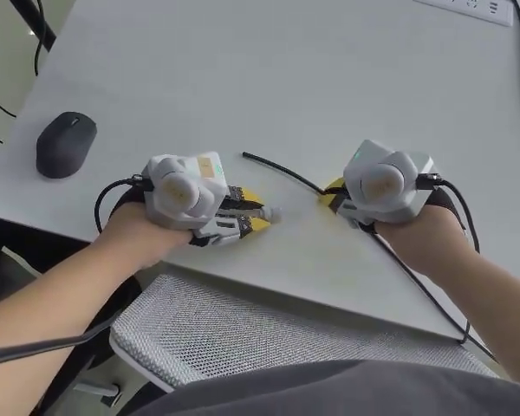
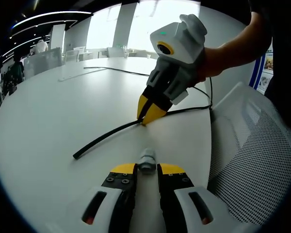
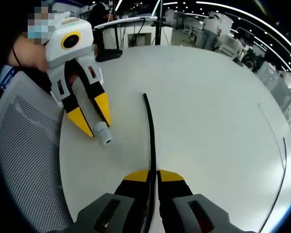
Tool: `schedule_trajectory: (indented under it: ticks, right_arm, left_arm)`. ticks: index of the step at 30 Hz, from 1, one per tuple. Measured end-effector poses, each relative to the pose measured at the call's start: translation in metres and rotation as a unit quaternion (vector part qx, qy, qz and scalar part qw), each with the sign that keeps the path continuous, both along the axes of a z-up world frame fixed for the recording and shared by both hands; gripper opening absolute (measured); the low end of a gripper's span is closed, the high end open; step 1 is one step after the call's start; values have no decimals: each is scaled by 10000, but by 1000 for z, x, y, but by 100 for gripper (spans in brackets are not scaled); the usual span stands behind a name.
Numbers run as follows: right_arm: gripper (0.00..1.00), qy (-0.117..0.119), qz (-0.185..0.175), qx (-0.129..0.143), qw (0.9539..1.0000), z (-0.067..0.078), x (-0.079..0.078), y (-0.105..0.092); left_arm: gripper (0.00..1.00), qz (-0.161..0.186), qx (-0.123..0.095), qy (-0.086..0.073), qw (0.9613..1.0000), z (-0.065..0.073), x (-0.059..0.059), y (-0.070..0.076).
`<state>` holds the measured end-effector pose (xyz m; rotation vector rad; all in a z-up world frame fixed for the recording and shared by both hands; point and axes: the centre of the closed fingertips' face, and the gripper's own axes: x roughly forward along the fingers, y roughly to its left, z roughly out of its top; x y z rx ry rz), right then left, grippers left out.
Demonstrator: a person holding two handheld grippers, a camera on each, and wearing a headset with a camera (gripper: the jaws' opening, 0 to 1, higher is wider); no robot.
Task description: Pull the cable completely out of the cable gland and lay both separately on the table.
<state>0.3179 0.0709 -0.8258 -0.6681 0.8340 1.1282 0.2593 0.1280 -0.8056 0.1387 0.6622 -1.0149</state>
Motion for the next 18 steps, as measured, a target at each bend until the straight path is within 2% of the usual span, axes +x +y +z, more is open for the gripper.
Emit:
schedule_trajectory:
  ticks: [6, 16, 18]
  right_arm:
    - [9, -51, -95, 40, 9999, 3, 5, -1]
    - [19, -71, -374, 225, 9990, 19, 8, -10]
    - [24, -18, -515, 400, 9979, 26, 9, -10]
  left_arm:
    - [20, 54, -13, -14, 10000, 1, 2, 1]
    - [28, 139, 35, -62, 9999, 1, 4, 4]
    - [31, 170, 73, -52, 9998, 1, 4, 5]
